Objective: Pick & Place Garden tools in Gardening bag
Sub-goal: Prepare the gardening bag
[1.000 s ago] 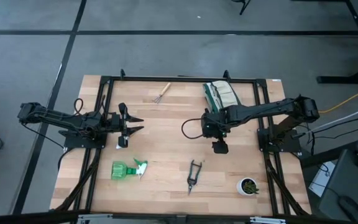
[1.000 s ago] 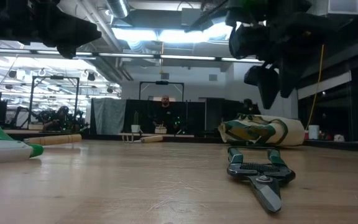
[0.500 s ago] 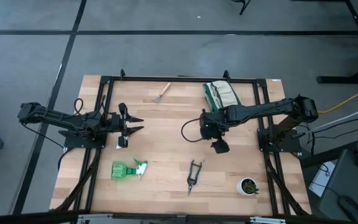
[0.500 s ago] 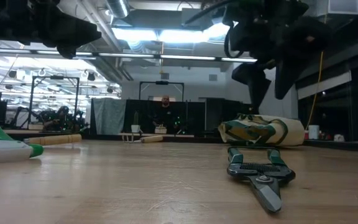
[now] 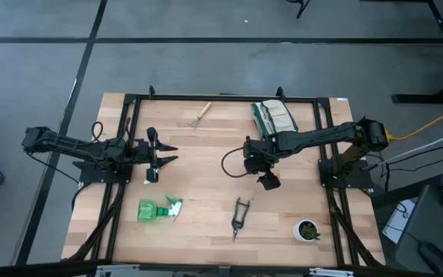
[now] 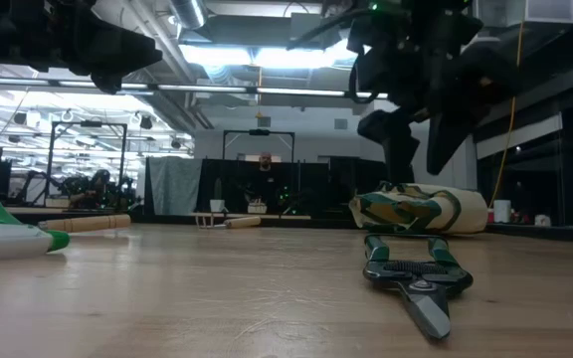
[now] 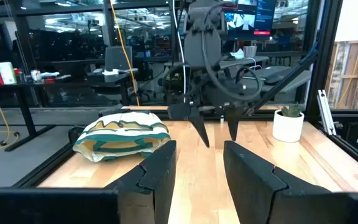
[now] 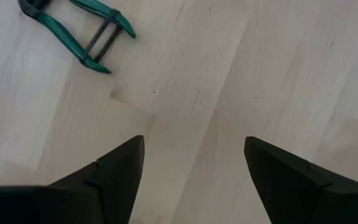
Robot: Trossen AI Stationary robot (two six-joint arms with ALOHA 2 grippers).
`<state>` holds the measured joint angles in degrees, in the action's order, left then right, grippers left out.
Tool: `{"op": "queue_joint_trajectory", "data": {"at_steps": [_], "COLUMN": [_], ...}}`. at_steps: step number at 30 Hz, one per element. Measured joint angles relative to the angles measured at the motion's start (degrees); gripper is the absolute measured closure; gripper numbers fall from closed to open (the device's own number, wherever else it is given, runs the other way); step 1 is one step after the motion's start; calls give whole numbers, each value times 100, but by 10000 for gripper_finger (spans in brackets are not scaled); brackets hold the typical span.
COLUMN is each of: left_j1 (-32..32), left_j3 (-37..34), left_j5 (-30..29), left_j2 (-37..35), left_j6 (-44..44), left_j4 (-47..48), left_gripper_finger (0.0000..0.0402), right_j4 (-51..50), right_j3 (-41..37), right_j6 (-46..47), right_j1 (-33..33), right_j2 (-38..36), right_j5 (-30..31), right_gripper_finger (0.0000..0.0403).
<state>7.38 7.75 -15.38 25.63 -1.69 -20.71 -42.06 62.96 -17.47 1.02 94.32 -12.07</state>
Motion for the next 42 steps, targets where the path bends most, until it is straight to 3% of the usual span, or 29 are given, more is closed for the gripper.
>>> {"op": "queue_joint_trajectory", "data": {"at_steps": [9, 30, 42], "left_j1": [2, 0, 0], "left_j3": [-2, -1, -1], "left_j5": [0, 0, 0], "left_j2": [2, 1, 0], "left_j6": [0, 0, 0], "left_j4": [-4, -2, -2], "left_gripper_finger": [272, 272, 272], "right_j4": [1307, 1749, 1468], "right_j3": [0, 0, 0], "right_j6": [66, 195, -1589], "right_j1": [383, 985, 1179], "right_j2": [77, 77, 77], "right_j5": [-3, -2, 0], "right_gripper_finger": [121, 121, 121]}}
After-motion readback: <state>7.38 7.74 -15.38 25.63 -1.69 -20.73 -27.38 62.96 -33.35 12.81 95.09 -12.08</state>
